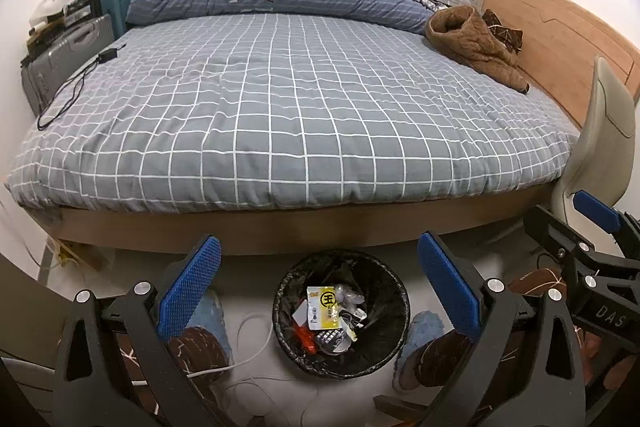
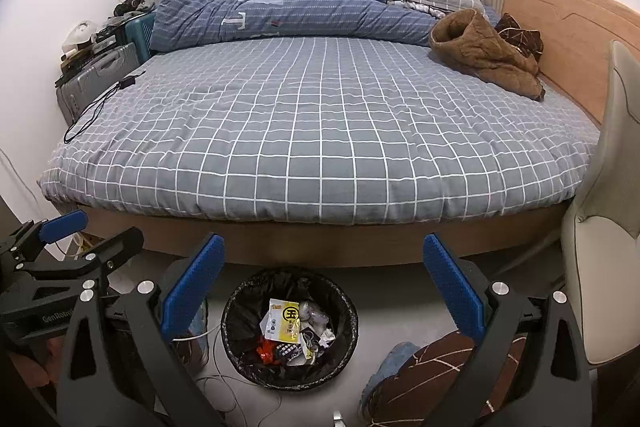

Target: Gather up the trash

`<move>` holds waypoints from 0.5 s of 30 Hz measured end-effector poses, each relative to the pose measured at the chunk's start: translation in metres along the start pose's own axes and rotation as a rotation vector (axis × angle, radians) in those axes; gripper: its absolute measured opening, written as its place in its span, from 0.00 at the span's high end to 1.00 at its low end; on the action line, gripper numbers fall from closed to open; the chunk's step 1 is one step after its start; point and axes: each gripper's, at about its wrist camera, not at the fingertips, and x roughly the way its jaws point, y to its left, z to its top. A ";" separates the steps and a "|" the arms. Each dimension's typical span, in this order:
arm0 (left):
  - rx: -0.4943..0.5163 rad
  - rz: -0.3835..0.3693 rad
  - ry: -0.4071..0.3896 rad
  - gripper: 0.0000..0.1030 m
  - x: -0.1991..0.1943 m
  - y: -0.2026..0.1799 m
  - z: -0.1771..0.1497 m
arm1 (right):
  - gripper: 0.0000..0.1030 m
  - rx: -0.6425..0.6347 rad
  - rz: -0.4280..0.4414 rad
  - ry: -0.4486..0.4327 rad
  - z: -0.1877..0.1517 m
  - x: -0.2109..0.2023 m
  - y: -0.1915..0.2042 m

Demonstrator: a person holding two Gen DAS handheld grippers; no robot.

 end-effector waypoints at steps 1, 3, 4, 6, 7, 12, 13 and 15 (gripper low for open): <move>0.000 0.001 0.000 0.06 0.000 0.000 0.000 | 0.07 -0.001 0.000 0.002 0.000 0.001 0.001; 0.001 0.001 0.000 0.06 0.000 0.001 0.000 | 0.07 -0.001 -0.001 0.005 0.000 0.003 0.001; 0.000 0.001 -0.001 0.06 0.000 0.001 0.000 | 0.07 0.000 0.000 0.007 0.000 0.003 0.001; 0.000 0.001 -0.001 0.06 0.000 0.001 0.000 | 0.07 -0.001 0.000 0.007 0.000 0.003 0.002; 0.001 0.001 -0.001 0.06 0.000 0.001 0.000 | 0.07 -0.001 0.000 0.006 0.000 0.003 0.002; -0.003 0.008 -0.003 0.06 0.000 0.003 0.001 | 0.07 0.000 0.002 0.008 0.000 0.004 0.002; -0.003 0.010 -0.004 0.06 0.000 0.002 0.001 | 0.07 0.000 0.003 0.008 0.000 0.004 0.002; -0.003 0.017 -0.006 0.06 0.000 0.002 0.001 | 0.07 0.000 0.002 0.009 0.000 0.004 0.002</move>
